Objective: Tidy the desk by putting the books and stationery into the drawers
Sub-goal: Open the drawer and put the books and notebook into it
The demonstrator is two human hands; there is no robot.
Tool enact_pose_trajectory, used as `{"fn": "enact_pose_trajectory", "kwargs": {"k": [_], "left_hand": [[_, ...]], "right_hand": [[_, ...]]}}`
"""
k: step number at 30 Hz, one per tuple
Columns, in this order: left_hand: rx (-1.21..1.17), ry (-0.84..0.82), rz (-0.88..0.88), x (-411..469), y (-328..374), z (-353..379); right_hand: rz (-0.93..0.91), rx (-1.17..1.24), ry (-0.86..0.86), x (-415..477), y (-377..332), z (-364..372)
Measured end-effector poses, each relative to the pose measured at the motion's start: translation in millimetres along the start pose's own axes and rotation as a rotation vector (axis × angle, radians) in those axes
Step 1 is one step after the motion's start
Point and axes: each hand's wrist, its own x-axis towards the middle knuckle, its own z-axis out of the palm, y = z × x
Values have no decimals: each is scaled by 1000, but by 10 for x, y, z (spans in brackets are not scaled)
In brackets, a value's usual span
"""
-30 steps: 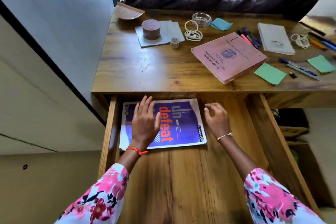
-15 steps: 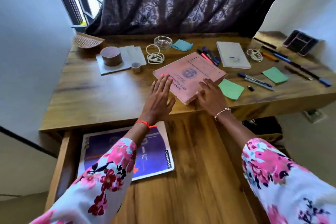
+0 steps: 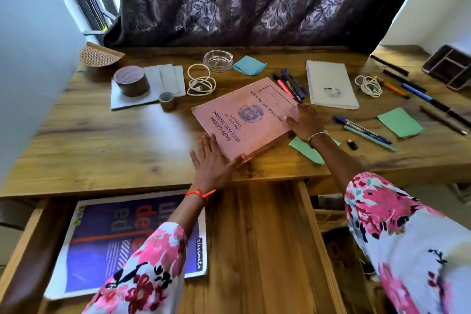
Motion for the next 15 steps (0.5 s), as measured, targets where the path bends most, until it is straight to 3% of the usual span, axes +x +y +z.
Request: {"fn": "enact_pose_trajectory", "kwargs": {"k": [5,10,15], "left_hand": [[69,50,-16,12,36,117],[148,93,28,9,53,171],[49,127,31,17,76,185]], "right_hand": [[65,86,-67,175,67,29],[89,157,-15,270,60,52],[113,197,17,317,-15,-30]]}}
